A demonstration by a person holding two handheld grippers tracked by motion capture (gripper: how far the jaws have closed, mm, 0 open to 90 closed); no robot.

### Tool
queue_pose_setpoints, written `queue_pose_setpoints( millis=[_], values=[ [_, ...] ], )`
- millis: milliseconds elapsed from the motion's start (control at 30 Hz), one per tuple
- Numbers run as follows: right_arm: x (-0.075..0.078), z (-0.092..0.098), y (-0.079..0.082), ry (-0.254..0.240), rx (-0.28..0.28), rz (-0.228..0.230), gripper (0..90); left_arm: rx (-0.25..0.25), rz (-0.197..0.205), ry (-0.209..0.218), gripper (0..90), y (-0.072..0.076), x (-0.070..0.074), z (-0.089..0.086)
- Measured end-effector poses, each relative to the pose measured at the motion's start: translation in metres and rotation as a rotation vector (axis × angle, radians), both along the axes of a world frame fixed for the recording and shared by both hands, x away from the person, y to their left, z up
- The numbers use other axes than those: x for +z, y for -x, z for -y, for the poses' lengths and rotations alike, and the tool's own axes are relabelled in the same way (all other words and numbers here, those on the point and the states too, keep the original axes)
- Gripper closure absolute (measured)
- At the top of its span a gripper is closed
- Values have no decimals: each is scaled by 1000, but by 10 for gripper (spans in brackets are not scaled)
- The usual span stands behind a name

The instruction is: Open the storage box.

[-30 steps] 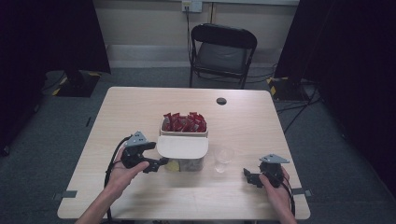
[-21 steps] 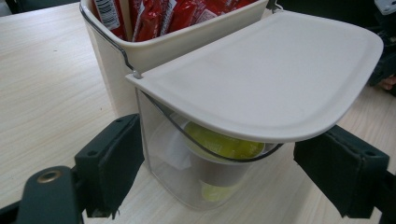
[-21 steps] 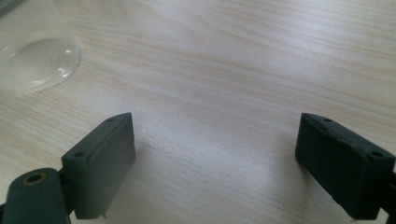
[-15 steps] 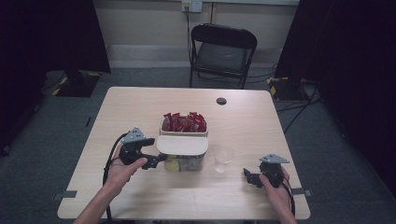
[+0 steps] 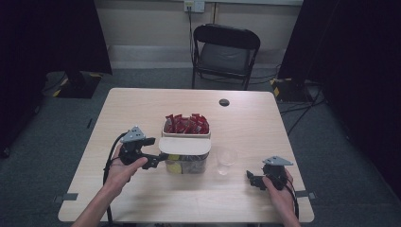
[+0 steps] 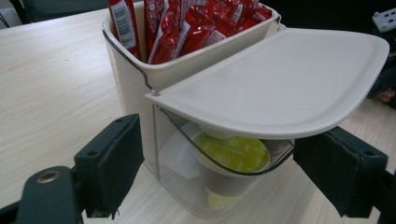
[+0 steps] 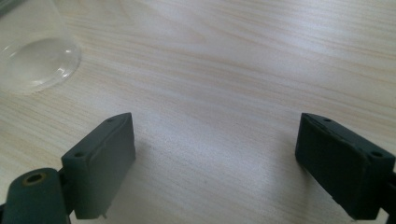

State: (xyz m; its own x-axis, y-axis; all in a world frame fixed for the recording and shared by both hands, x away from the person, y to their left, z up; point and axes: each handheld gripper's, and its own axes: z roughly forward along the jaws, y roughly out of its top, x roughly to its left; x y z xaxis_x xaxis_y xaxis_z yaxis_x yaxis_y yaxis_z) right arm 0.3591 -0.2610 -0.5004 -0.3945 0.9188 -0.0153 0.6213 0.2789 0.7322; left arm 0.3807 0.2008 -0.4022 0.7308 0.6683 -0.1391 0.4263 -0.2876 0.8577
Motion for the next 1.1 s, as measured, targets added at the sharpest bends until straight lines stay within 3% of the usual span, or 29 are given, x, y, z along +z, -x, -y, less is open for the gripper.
queue_pose_setpoints(
  millis=[167,333,800,1100],
  values=[
    [0,0,0,0,0,0,116,0,1,0,157,-2,4,-1],
    [0,0,0,0,0,0,116,6,-1,28,157,-5,6,-1],
    [0,0,0,0,0,0,115,3,6,26,157,-8,16,2],
    [0,0,0,-2,-2,0,115,3,-3,36,157,-12,15,4]
  ],
)
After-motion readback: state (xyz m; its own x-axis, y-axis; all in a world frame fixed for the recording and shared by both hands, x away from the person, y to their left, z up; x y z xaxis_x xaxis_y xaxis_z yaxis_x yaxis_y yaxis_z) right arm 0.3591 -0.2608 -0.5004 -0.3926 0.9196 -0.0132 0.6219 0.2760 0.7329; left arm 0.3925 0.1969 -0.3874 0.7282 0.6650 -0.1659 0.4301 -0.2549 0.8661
